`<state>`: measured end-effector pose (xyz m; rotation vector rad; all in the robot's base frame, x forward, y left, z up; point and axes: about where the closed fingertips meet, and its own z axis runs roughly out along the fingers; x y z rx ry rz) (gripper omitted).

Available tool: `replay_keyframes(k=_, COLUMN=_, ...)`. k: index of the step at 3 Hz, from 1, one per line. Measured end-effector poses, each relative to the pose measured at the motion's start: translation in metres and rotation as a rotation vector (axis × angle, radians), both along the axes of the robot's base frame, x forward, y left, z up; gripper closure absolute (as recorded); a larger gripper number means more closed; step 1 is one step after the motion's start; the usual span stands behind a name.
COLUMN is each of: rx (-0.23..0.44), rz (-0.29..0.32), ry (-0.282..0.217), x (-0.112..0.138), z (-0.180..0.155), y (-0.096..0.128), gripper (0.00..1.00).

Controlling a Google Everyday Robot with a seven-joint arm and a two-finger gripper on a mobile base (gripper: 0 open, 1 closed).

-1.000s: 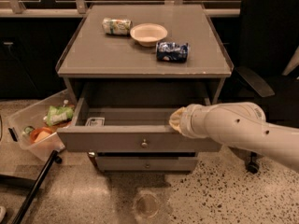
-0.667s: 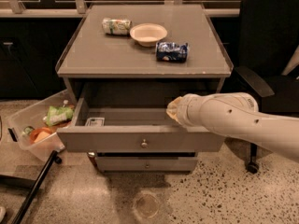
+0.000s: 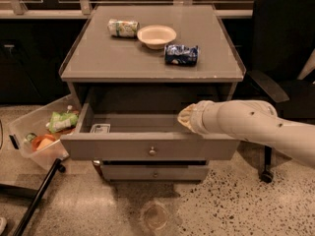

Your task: Close top drawer

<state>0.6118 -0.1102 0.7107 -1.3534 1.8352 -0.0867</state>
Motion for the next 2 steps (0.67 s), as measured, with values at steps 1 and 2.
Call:
replay_keyframes(k=1, rx=0.033, rz=0.008, ry=0.045, x=-0.032, z=-0.002, y=-0.015, gripper=1.0)
replay_keyframes(k=2, rx=0.052, rz=0.001, ry=0.082, x=-0.069, z=-0.002, y=-0.03, gripper=1.0)
